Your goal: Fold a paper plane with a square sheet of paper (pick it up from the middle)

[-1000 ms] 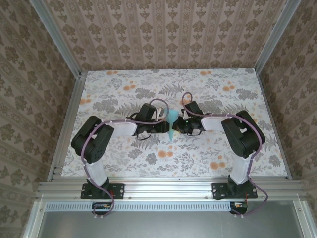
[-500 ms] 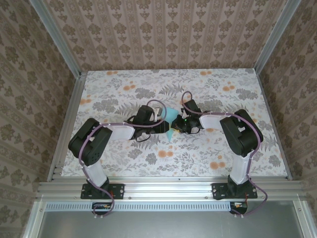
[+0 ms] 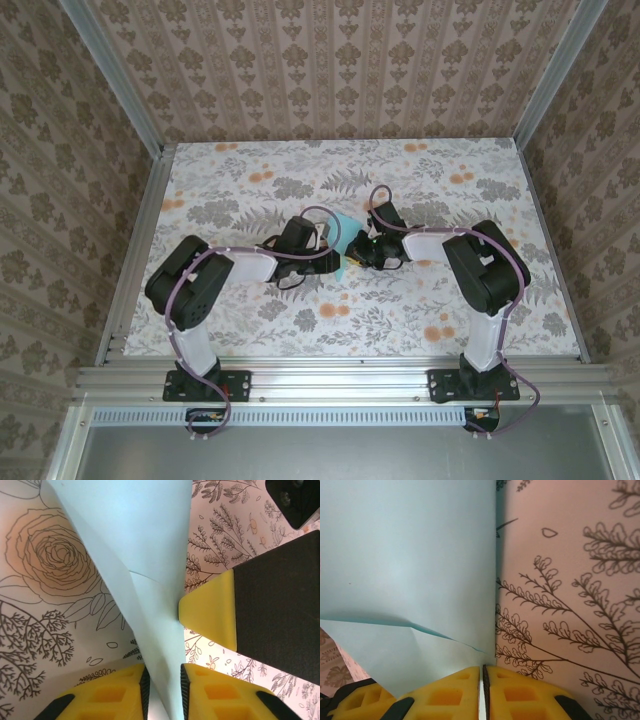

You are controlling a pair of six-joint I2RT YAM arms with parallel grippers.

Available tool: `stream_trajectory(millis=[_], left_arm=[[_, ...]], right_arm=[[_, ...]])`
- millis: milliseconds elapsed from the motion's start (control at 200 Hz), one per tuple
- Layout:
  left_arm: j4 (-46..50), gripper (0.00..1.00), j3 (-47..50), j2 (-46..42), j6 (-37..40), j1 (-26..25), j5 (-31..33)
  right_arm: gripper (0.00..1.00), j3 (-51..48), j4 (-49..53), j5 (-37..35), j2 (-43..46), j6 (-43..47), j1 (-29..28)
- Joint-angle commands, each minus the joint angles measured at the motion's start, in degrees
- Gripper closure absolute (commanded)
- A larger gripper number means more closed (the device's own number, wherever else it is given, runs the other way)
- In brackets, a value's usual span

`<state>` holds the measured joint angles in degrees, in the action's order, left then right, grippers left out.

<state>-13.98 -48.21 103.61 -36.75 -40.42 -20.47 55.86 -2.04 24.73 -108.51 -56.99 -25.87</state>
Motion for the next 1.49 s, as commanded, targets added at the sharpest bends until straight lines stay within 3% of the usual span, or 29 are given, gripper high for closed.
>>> stream_trajectory(millis=[0, 260, 585, 1070, 1305, 1490], left_arm=[[2.24, 0.81, -1.79, 1.32, 2.33, -0.36, 1.63], [6.56, 0.93, -2.72, 0.63, 9.72, -0.88, 4.87], [10.16, 0.95, -4.3, 0.41, 18.87, -2.11, 8.43], [12.9, 0.95, -7.46, 1.26, 26.92, -2.06, 4.44], [13.37, 0.95, -9.13, 2.73, 27.0, -1.76, 3.7], [10.86, 0.85, -7.1, 1.83, 19.24, -0.54, 3.78]], right_arm=[[0.87, -1.3, -1.64, 1.17, -0.88, -2.9, -0.46], [0.85, -2.44, -1.08, -0.67, 4.43, -0.69, 1.31], [0.86, -0.61, -2.38, 2.09, 1.44, 0.02, 0.31], [0.86, 3.54, 0.55, 0.81, -2.21, 3.07, 0.29], [0.88, 2.9, 2.02, -0.13, -3.25, 5.0, 0.29], [0.9, 0.89, 0.48, -2.61, -3.64, 3.54, 0.29]])
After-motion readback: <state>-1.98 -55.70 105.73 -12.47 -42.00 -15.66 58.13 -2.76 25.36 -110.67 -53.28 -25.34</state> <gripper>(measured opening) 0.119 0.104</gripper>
